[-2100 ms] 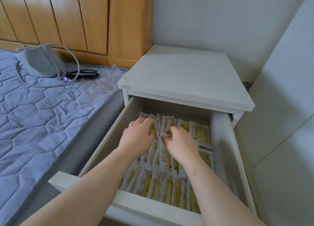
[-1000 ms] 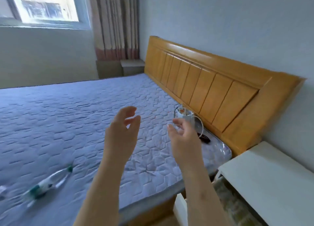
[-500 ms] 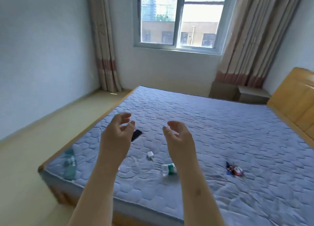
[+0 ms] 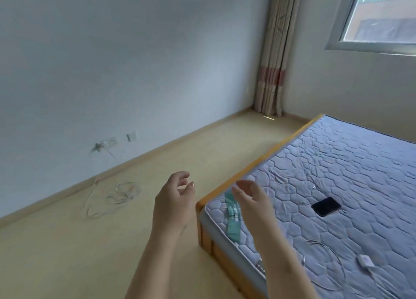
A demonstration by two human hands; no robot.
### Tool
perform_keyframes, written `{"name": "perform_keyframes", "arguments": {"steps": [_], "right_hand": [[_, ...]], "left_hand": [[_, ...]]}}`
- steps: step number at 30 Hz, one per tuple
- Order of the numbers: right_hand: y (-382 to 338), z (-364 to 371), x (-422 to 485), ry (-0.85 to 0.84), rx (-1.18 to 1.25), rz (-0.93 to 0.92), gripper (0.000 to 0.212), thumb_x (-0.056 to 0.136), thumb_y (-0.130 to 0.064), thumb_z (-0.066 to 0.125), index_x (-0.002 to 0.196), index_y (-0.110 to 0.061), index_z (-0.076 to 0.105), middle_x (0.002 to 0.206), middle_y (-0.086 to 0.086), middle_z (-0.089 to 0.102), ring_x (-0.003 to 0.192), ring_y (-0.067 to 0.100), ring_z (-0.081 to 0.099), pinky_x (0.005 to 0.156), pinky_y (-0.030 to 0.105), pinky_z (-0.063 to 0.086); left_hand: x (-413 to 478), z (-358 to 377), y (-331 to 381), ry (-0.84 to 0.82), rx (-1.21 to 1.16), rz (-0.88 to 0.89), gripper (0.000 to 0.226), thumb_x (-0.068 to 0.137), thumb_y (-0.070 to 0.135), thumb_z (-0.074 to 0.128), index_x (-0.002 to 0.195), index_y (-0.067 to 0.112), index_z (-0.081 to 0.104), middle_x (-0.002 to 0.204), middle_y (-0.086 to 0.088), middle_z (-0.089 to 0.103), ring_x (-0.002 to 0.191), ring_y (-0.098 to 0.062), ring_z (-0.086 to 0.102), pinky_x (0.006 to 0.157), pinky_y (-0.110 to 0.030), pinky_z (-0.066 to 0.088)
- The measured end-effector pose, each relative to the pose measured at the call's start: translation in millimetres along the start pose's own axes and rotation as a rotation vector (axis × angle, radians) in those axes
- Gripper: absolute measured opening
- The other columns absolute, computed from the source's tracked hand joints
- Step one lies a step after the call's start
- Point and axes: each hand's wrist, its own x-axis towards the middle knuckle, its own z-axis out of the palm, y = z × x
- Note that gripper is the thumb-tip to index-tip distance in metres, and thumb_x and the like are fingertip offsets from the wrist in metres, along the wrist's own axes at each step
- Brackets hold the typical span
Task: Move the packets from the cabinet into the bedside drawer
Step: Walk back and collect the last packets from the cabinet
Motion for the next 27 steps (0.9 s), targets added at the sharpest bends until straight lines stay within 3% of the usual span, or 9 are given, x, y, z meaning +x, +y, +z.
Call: {"name": "perform_keyframes", "arguments": {"steps": [4,7,11,14,17,22,27], "right_hand": [[-1.4,94.6,60.6,-0.094,-0.022,0.031,0.025,0.094,-0.023,0.053,0.118,-0.015,0.056,0.114,-0.001,0.058,0.099,0.012,0.053,0.082,0.025,0.040],[4.4,159.4,104.6,-0.163,-0.033,0.070,0.027,0.094,-0.024,0.052,0.120,-0.016,0.055,0.113,-0.002,0.057,0.096,0.011,0.051,0.078,0.024,0.037],[0.9,223.0,180.2,-0.222,0.006,0.084,0.023,0.094,-0.024,0.052,0.116,-0.020,0.056,0.112,-0.004,0.057,0.097,0.010,0.052,0.072,0.022,0.039],[-19.4,270.6,236.5,-0.295,0.048,0.067,0.015,0.093,-0.024,0.053,0.109,-0.025,0.054,0.113,-0.006,0.057,0.094,0.006,0.053,0.072,0.020,0.040],[-33.9,311.3,292.9,-0.313,0.082,0.060,0.012,0.093,-0.022,0.054,0.105,-0.026,0.055,0.109,-0.006,0.058,0.092,0.005,0.053,0.066,0.015,0.039],[-42.5,394.5,381.4,-0.401,0.045,0.071,0.020,0.092,-0.021,0.055,0.111,-0.020,0.058,0.106,-0.002,0.059,0.093,0.013,0.052,0.066,0.021,0.040],[-57.9,476.9,482.8,-0.382,0.071,0.035,0.014,0.093,-0.023,0.052,0.107,-0.025,0.054,0.113,-0.006,0.059,0.105,0.013,0.054,0.078,0.025,0.040]], "left_hand": [[76.3,-40.7,-48.6,0.033,0.034,-0.099,0.023,0.093,0.022,0.055,0.115,0.024,0.057,0.113,0.006,0.060,0.089,-0.006,0.055,0.063,-0.009,0.035],[134.1,-59.5,-83.9,0.028,0.093,-0.142,0.023,0.093,0.023,0.054,0.116,0.026,0.056,0.114,0.008,0.060,0.090,-0.007,0.055,0.069,-0.020,0.037],[211.4,-63.8,-111.8,0.035,0.092,-0.191,0.023,0.094,0.025,0.053,0.117,0.028,0.055,0.109,0.014,0.057,0.084,0.004,0.052,0.065,-0.010,0.037],[285.2,-82.5,-119.2,0.106,0.044,-0.234,0.020,0.094,0.026,0.052,0.114,0.031,0.055,0.109,0.013,0.059,0.092,-0.002,0.056,0.075,-0.024,0.042],[358.2,-92.1,-129.5,0.160,0.004,-0.276,0.014,0.094,0.026,0.052,0.106,0.033,0.054,0.110,0.011,0.060,0.099,-0.009,0.057,0.073,-0.024,0.042],[464.5,-105.8,-159.0,0.214,0.014,-0.288,0.021,0.094,0.027,0.051,0.114,0.028,0.056,0.109,0.012,0.057,0.100,-0.008,0.052,0.080,-0.024,0.037],[591.7,-105.1,-195.1,0.130,0.034,-0.274,0.023,0.096,0.029,0.047,0.117,0.029,0.054,0.109,0.013,0.053,0.099,-0.007,0.050,0.067,-0.018,0.038]]}}
